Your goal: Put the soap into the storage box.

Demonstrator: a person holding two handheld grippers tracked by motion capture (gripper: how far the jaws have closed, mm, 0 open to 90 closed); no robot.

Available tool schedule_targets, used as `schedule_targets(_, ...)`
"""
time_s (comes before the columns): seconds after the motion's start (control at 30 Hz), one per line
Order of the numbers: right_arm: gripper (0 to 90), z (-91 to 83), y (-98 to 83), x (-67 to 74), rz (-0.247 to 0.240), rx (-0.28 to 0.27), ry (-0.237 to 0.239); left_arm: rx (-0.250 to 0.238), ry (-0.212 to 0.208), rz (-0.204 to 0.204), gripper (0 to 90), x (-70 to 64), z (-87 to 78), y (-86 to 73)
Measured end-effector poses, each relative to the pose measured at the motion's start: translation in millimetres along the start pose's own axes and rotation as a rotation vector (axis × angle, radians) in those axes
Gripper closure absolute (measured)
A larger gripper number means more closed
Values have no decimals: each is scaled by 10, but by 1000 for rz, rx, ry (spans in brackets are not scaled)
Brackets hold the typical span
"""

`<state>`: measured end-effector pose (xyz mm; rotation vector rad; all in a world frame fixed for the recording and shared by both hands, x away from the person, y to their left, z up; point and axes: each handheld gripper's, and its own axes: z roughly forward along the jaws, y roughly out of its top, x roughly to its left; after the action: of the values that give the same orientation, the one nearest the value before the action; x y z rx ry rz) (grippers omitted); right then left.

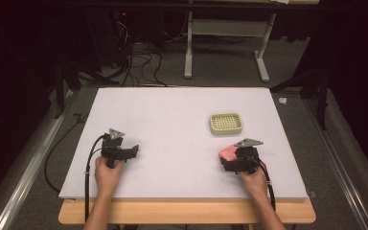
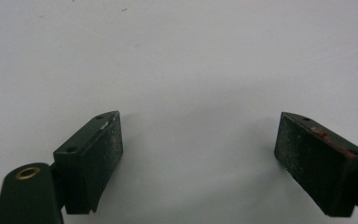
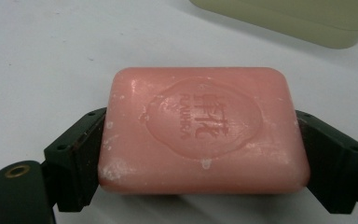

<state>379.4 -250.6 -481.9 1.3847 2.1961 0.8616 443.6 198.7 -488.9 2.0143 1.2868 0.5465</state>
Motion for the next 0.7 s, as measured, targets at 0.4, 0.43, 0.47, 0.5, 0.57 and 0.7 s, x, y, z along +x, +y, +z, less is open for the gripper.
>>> schedule_targets(0.4, 135, -3, 4, 6, 13, -4, -5, 1, 0, 0, 156, 1, 0, 1)
schedule_targets(0.43, 135, -3, 4, 6, 13, -4, -5, 1, 0, 0, 156, 1, 0, 1)
schedule_targets(0.47, 135, -5, 5, 4, 21, -3, -2, 1, 0, -1, 156, 1, 0, 1)
schedule_targets(0.5, 135, -11, 5, -12, 32, -7, 10, 1, 0, -1, 156, 1, 0, 0)
schedule_targets(0.57, 136, -13, 4, -19, 36, -10, 12, 1, 0, -1, 156, 1, 0, 0)
schedule_targets(0.7, 136, -36, 0, -48, 60, -18, 33, 1, 0, 0, 156, 1, 0, 0)
